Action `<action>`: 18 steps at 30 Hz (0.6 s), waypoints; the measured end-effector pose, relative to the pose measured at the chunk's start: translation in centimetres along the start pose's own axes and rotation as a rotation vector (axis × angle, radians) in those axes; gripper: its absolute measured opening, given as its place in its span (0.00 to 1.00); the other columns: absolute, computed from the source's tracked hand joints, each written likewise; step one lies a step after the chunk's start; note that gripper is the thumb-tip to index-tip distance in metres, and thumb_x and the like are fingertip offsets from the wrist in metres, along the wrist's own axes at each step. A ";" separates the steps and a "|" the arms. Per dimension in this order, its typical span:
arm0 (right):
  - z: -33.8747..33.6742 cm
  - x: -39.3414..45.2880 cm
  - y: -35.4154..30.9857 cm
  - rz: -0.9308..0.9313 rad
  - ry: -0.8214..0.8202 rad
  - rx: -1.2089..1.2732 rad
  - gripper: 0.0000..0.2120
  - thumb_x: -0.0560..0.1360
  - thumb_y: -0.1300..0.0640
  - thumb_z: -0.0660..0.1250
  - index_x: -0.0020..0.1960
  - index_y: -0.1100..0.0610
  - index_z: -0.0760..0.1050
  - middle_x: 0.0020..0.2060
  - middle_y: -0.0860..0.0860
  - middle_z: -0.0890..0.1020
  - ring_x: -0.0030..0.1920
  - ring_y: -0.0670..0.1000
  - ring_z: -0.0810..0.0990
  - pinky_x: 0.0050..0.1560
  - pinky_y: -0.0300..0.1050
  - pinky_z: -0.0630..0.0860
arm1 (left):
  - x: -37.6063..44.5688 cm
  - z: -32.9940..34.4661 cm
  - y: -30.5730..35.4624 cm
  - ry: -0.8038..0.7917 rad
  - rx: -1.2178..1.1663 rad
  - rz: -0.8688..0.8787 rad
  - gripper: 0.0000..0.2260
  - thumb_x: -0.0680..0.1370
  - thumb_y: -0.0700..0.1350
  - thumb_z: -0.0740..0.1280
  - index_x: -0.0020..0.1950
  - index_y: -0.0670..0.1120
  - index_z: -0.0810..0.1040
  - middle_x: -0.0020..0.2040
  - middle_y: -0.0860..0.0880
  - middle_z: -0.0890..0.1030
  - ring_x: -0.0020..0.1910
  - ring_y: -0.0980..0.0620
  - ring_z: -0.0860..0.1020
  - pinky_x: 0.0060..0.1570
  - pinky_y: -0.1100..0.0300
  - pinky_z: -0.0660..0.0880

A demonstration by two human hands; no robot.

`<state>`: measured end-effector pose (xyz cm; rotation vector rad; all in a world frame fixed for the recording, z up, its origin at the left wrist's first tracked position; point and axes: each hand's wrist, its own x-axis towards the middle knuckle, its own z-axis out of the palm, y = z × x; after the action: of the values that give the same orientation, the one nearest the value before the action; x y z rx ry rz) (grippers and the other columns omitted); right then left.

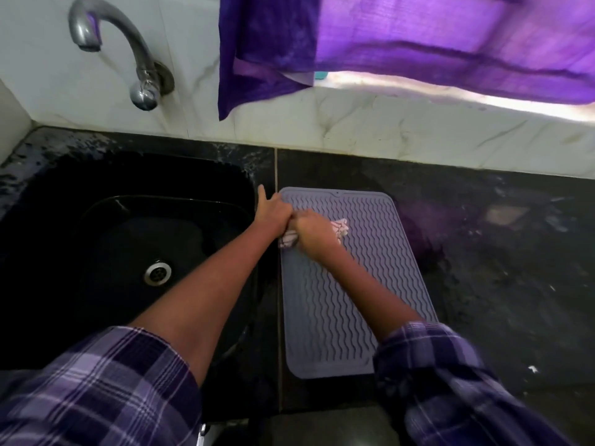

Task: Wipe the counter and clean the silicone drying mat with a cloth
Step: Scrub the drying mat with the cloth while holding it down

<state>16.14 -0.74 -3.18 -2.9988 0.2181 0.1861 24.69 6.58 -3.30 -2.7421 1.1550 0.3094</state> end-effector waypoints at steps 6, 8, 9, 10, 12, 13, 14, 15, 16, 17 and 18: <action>3.9 -8.6 -0.5 -0.018 -0.130 0.170 0.16 0.72 0.62 0.67 0.60 0.60 0.74 0.58 0.57 0.76 0.60 0.55 0.75 0.58 0.46 0.72 | -0.3 0.8 -0.5 -0.096 -0.061 0.019 0.22 0.75 0.48 0.71 0.69 0.54 0.74 0.66 0.49 0.75 0.72 0.48 0.64 0.71 0.34 0.42; 3.0 -10.6 -0.5 -0.118 -0.286 0.170 0.13 0.72 0.61 0.68 0.56 0.56 0.77 0.55 0.53 0.79 0.57 0.52 0.76 0.56 0.45 0.74 | -0.5 0.6 -0.3 -0.082 -0.041 0.019 0.21 0.75 0.47 0.71 0.68 0.53 0.75 0.66 0.48 0.75 0.71 0.47 0.65 0.71 0.33 0.42; 2.1 -10.3 -0.3 -0.160 -0.355 0.145 0.12 0.72 0.61 0.68 0.55 0.55 0.78 0.54 0.53 0.80 0.56 0.51 0.77 0.57 0.46 0.75 | -0.8 0.6 0.0 -0.076 -0.007 0.026 0.19 0.75 0.47 0.70 0.67 0.52 0.76 0.65 0.47 0.75 0.71 0.47 0.66 0.71 0.33 0.42; 1.1 -9.4 -0.3 -0.176 -0.396 0.129 0.11 0.72 0.59 0.67 0.54 0.56 0.78 0.53 0.54 0.81 0.55 0.52 0.79 0.58 0.48 0.76 | -1.2 0.7 0.2 -0.060 0.021 0.033 0.18 0.76 0.46 0.70 0.65 0.51 0.77 0.65 0.47 0.75 0.70 0.46 0.66 0.71 0.33 0.42; -0.3 -6.8 -0.1 -0.100 -0.309 0.146 0.09 0.73 0.57 0.67 0.53 0.57 0.79 0.50 0.55 0.82 0.52 0.53 0.80 0.57 0.51 0.77 | -2.0 1.0 0.8 0.022 0.006 0.020 0.14 0.76 0.45 0.68 0.62 0.49 0.79 0.64 0.46 0.76 0.70 0.46 0.66 0.71 0.34 0.44; -0.5 -5.7 0.0 -0.045 -0.187 0.148 0.09 0.73 0.58 0.67 0.53 0.58 0.79 0.50 0.56 0.82 0.52 0.54 0.80 0.57 0.51 0.77 | -2.6 1.1 1.0 0.060 -0.033 0.002 0.12 0.76 0.44 0.67 0.59 0.49 0.80 0.61 0.46 0.77 0.69 0.47 0.67 0.72 0.35 0.46; -0.2 -4.9 -0.1 0.003 -0.077 0.125 0.10 0.73 0.60 0.67 0.54 0.58 0.78 0.51 0.56 0.81 0.54 0.55 0.79 0.57 0.50 0.76 | -3.2 1.4 1.2 0.077 -0.079 -0.017 0.10 0.77 0.44 0.66 0.57 0.49 0.81 0.59 0.46 0.79 0.67 0.47 0.68 0.72 0.36 0.47; 0.5 -4.9 -0.5 0.037 -0.021 0.088 0.12 0.73 0.61 0.66 0.56 0.58 0.78 0.54 0.57 0.80 0.56 0.56 0.77 0.57 0.50 0.75 | -3.8 1.6 1.4 0.077 -0.113 -0.028 0.09 0.77 0.44 0.65 0.55 0.49 0.82 0.57 0.47 0.79 0.66 0.47 0.68 0.73 0.36 0.48; 1.6 -5.3 -1.1 0.047 -0.005 0.041 0.15 0.74 0.63 0.64 0.60 0.58 0.76 0.58 0.57 0.78 0.59 0.57 0.75 0.58 0.49 0.73 | -4.3 1.9 1.5 0.056 -0.123 -0.029 0.09 0.77 0.44 0.66 0.55 0.50 0.82 0.56 0.47 0.80 0.66 0.48 0.69 0.73 0.36 0.47; 2.5 -6.2 -1.7 0.029 -0.003 0.013 0.18 0.74 0.63 0.63 0.64 0.58 0.73 0.61 0.56 0.76 0.61 0.57 0.72 0.60 0.48 0.71 | -4.7 2.2 1.6 0.020 -0.121 -0.024 0.10 0.77 0.45 0.67 0.56 0.51 0.82 0.57 0.48 0.80 0.66 0.48 0.69 0.72 0.34 0.45; 3.2 -7.1 -2.0 0.012 0.004 0.025 0.20 0.74 0.64 0.63 0.66 0.57 0.71 0.62 0.56 0.74 0.63 0.57 0.71 0.61 0.48 0.70 | -5.1 2.4 1.6 -0.021 -0.121 -0.017 0.11 0.76 0.46 0.68 0.58 0.52 0.81 0.58 0.49 0.79 0.67 0.48 0.68 0.71 0.33 0.43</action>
<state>9.09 2.66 -5.17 -2.9739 0.2377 0.1779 19.76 9.49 -4.43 -2.8429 1.1429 0.4177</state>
